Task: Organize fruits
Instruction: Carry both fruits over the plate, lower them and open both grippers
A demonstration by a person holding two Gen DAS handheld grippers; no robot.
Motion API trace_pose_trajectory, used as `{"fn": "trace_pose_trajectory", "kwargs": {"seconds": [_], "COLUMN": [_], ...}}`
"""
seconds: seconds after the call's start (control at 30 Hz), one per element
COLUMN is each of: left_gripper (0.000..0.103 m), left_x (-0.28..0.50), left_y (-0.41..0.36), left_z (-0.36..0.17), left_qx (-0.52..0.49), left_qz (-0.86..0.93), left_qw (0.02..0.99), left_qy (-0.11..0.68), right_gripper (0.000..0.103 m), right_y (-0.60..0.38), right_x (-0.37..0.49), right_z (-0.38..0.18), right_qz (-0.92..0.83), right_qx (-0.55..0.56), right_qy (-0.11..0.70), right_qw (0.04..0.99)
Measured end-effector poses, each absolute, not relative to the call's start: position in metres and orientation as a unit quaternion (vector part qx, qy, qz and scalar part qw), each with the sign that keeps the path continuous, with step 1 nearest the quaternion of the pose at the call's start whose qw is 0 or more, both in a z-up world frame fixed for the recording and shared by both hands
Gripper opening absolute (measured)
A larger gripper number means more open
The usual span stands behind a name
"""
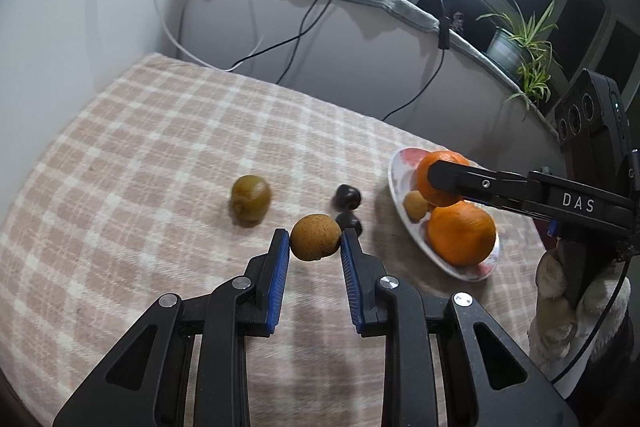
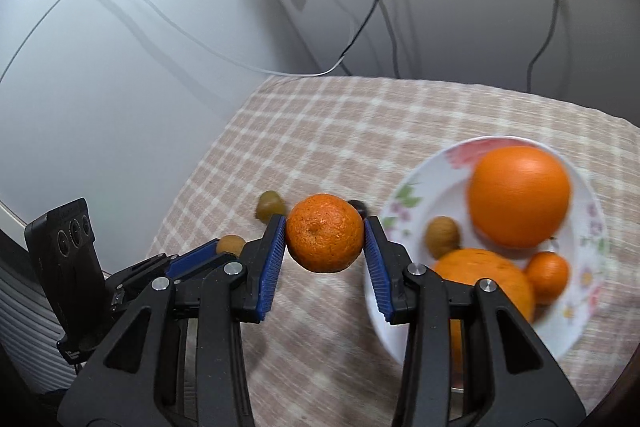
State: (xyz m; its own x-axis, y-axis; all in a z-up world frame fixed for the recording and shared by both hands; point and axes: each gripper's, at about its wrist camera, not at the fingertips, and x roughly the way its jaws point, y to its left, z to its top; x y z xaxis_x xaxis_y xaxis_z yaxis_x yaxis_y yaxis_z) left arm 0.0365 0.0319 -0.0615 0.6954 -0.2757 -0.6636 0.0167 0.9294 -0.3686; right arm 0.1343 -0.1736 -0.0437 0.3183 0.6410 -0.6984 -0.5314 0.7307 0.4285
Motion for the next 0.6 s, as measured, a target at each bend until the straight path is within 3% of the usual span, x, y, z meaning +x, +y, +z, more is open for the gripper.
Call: {"fn": "trace_pose_trajectory", "kwargs": {"seconds": [0.6], "left_gripper": [0.025], "left_x": [0.065], "left_y": [-0.025], "left_z": [-0.052], "left_qx": [-0.145], "left_qz": [-0.132], "left_qw": [0.903], "left_qy": [0.382], "right_gripper": [0.041], "right_y": [-0.268], "right_x": [0.156], "right_z": [-0.047], "right_qz": [0.284], "right_qx": [0.095], "right_qy": [0.447], "right_qw": [0.843]}}
